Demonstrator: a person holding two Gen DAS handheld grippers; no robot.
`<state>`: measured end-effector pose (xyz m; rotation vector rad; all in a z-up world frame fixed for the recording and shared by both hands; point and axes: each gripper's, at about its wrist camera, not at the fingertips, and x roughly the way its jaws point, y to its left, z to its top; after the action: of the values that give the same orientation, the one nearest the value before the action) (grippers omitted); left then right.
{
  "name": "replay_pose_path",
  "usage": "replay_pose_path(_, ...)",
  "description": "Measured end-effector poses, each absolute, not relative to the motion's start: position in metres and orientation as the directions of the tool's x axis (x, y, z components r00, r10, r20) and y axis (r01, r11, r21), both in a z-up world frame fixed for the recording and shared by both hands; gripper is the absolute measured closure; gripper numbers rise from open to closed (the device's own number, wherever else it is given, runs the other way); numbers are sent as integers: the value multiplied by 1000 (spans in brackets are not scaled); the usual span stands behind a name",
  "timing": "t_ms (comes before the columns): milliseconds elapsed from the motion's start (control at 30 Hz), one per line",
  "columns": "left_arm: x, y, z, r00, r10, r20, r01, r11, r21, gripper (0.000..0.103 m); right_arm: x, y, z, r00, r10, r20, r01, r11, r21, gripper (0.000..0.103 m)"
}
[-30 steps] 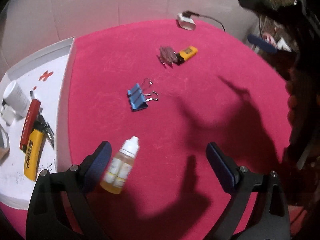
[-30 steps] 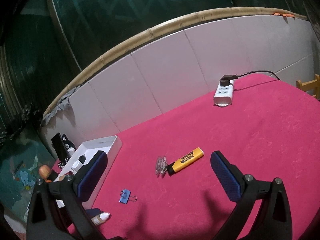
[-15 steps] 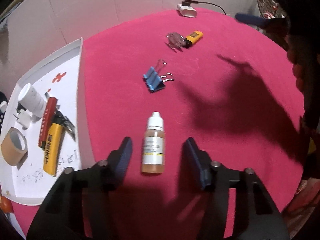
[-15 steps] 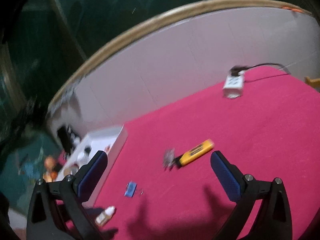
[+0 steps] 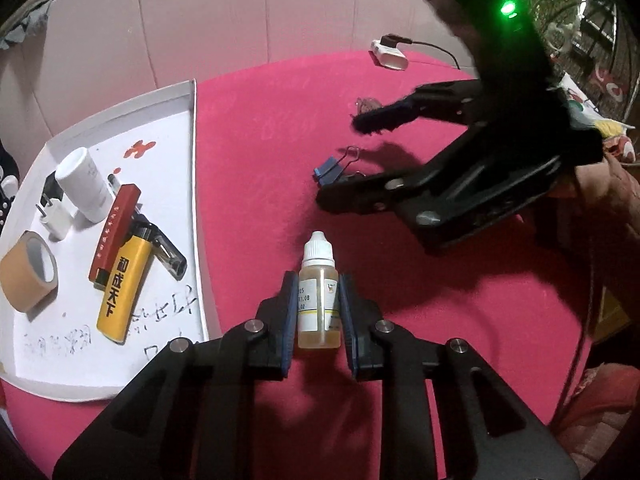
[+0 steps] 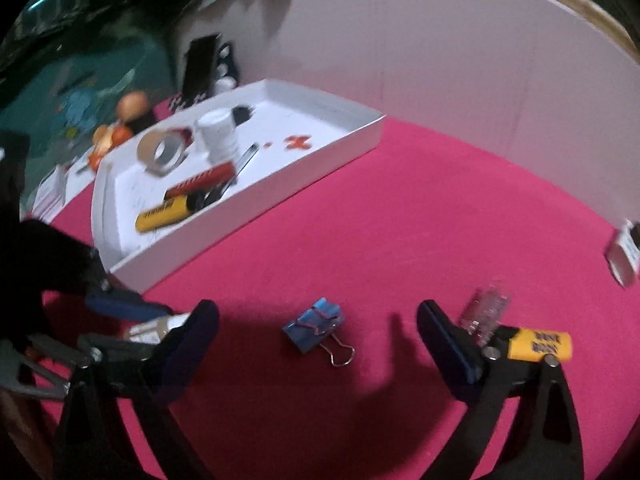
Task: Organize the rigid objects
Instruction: 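Grasp the small dropper bottle with the left tool while the right tool grasps the blue binder clip, then carry the dropper bottle and binder clip into the tray and release both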
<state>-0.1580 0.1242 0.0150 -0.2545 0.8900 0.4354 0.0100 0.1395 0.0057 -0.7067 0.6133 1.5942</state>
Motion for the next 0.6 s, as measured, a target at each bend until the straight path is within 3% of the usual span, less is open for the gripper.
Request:
replay_pose_path(133, -154, 117, 12, 554, 239, -798, -451, 892, -45, 84, 7, 145, -4, -92, 631, -770, -985, -173, -24, 32)
replay_pose_path(200, -151, 116, 8, 549, 226, -805, -446, 894, -53, 84, 5, 147, -4, -82, 633, -770, -982, -182, -45, 35)
replay_pose_path(267, -149, 116, 4, 544, 221, -810, -449, 892, -58, 84, 4, 148, -2, -86, 636, -767, -982, -183, -42, 45)
replay_pose_path(333, -149, 115, 6, 545, 218, -810, -451, 890, -64, 84, 3, 149, -2, -83, 635, -768, -981, -187, -48, 67)
replay_pose_path(600, -154, 118, 19, 575, 230, -786, -459, 885, -77, 84, 13, 123, 18, -91, 704, -705, -994, -110, 18, 67)
